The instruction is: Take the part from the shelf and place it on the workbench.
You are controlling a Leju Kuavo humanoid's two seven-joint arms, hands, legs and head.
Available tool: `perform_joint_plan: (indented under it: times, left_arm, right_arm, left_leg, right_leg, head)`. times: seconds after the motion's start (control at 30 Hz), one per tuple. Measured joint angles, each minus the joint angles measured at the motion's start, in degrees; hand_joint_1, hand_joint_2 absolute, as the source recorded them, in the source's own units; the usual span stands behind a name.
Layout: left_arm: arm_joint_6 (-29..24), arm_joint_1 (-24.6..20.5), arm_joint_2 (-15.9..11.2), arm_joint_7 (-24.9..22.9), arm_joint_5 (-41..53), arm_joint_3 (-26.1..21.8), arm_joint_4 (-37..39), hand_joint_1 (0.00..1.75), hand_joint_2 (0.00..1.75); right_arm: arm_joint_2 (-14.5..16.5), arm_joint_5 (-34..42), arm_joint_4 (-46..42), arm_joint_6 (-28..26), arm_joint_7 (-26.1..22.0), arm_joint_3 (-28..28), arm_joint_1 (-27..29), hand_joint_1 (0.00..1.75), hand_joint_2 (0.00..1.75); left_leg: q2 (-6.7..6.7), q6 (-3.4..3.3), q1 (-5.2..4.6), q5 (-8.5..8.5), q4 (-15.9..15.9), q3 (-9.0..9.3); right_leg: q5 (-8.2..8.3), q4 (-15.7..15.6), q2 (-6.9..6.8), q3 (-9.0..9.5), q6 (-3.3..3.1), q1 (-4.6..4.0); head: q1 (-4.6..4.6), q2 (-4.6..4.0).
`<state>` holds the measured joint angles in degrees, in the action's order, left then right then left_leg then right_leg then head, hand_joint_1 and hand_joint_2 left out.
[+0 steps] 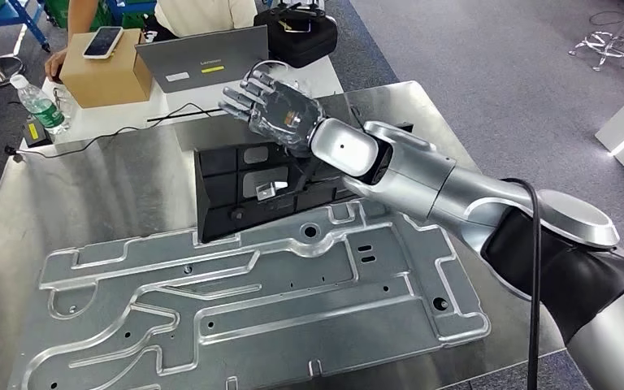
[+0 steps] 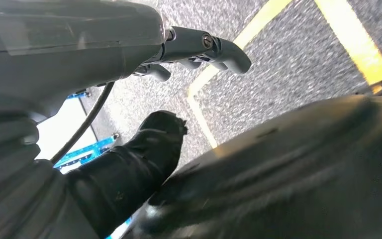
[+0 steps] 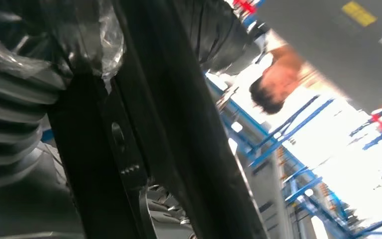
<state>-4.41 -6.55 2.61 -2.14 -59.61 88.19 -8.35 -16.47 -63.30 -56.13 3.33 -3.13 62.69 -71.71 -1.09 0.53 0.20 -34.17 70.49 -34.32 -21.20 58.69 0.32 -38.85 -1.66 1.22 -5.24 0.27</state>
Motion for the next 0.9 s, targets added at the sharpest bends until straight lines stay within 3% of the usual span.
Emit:
perform_joint_plan:
  times: [0.03, 0.07, 0.1, 0.17, 0.23, 0.3, 0.43, 0.47, 0.53, 0.6, 0.83, 0.9]
  left_arm:
    - [-0.1, 0.0, 0.0, 0.0, 0.1, 0.0, 0.0, 0.00, 0.00]
    - [-0.1, 0.0, -0.1, 0.0, 0.1, 0.0, 0.0, 0.00, 0.00]
    - [-0.2, 0.1, -0.1, 0.0, 0.1, 0.0, 0.0, 0.00, 0.00]
    - [-0.2, 0.2, -0.2, 0.0, 0.1, 0.0, 0.0, 0.00, 0.00]
    - [-0.2, 0.3, -0.2, 0.0, 0.1, 0.0, 0.0, 0.00, 0.00]
    - [-0.3, 0.3, -0.2, 0.0, 0.1, 0.0, 0.0, 0.00, 0.00]
    - [-0.3, 0.1, 0.0, 0.3, 0.1, 0.0, 0.0, 0.00, 0.00]
    - [-0.3, 0.0, 0.0, 0.3, 0.0, 0.0, 0.0, 0.00, 0.00]
    - [-0.3, -0.1, 0.1, 0.4, -0.2, 0.0, 0.0, 0.00, 0.00]
    - [-0.3, -0.3, 0.2, 0.5, -0.6, 0.0, 0.0, 0.00, 0.00]
    - [-0.3, -0.8, 0.2, 0.6, -1.0, 0.0, 0.0, 0.00, 0.00]
    - [-0.3, -0.8, 0.3, 0.6, -1.1, 0.0, 0.0, 0.00, 0.00]
  right_arm:
    - [0.6, 0.4, 0.7, 0.5, -0.1, -0.3, 0.6, 0.00, 0.00]
    - [1.2, 0.9, 1.4, 1.2, -0.2, -0.5, 1.2, 0.00, 0.00]
    - [1.7, 1.6, 1.9, 2.1, -0.4, -0.9, 1.6, 0.00, 0.00]
    - [2.5, 3.2, 2.7, 4.1, -0.9, -1.6, 1.9, 0.00, 0.00]
    - [3.0, 5.1, 3.1, 6.7, -1.9, -2.2, 1.7, 0.00, 0.00]
    - [3.2, 7.4, 3.3, 10.5, -3.2, -2.5, 1.2, 0.00, 0.00]
    - [3.6, 13.4, 4.2, 21.6, -7.3, -2.3, -1.4, 0.00, 0.00]
    - [4.0, 15.2, 4.6, 25.6, -8.8, -2.0, -2.6, 0.00, 0.00]
    - [4.8, 18.7, 5.6, 32.1, -11.2, -0.4, -5.5, 0.00, 0.00]
    - [5.4, 21.8, 6.3, 34.7, -12.3, 1.7, -8.9, 0.00, 0.00]
    - [6.8, 26.1, 7.9, 36.5, -13.1, 7.7, -17.3, 0.00, 0.00]
    - [7.0, 26.6, 8.2, 36.5, -13.3, 8.8, -18.2, 0.00, 0.00]
  left_leg:
    - [0.04, 0.21, 0.03, -1.09, 2.1, -2.00]
    - [0.06, 0.34, 0.03, -1.08, 2.6, -3.20]
    - [0.07, 0.40, 0.03, 0.41, 1.1, -3.47]
    - [0.18, 0.37, 0.06, 5.81, -5.7, -1.85]
    - [0.40, -0.22, -0.14, 8.42, -11.0, -0.46]
    - [0.39, -1.10, -0.32, 8.66, -12.2, -0.24]
    - [-0.05, -1.24, -0.42, 9.54, -12.5, 0.04]
    - [-0.11, -1.31, -0.50, 9.55, -12.5, 0.00]
    - [-0.11, -1.49, -0.57, 9.59, -12.4, -0.10]
    - [-0.10, -1.75, -0.62, 9.64, -12.4, -0.23]
    - [-0.11, -2.08, -0.67, 9.58, -12.4, -0.28]
    - [-0.09, -2.14, -0.68, 9.55, -12.3, -0.29]
  right_leg:
    - [-0.35, 0.0, -0.01, 0.32, 0.03, -0.01]
    - [-0.69, 0.1, -0.02, 0.64, 0.08, -0.01]
    - [-1.03, 0.3, -0.02, 0.96, 0.17, 0.02]
    - [-1.66, 0.6, -0.01, 1.54, 0.48, 0.07]
    - [-1.93, 0.7, 0.00, 1.71, 0.98, 0.01]
    - [-2.07, 0.7, -0.03, 1.71, 1.43, -0.21]
    - [-2.05, 0.5, -0.19, 1.97, -0.81, -0.47]
    - [-2.03, 0.4, -0.24, 2.02, -0.92, -0.44]
    - [-1.84, 0.2, -0.25, 2.03, -0.77, -0.40]
    - [-1.68, 0.0, -0.25, 2.00, -0.58, -0.36]
    - [-1.51, -0.3, -0.30, 2.10, -0.14, -0.34]
    - [-1.50, -0.3, -0.30, 2.10, 0.37, -0.32]
  head:
    - [0.00, -0.01]
    - [-0.01, -0.01]
    - [0.01, -0.01]
    - [-0.01, -0.01]
    - [-0.02, -0.01]
    - [-0.01, -0.01]
    - [-0.03, -0.02]
    - [-0.03, -0.03]
    - [-0.03, -0.03]
    - [-0.03, -0.02]
    - [-0.03, -0.03]
    - [-0.03, -0.03]
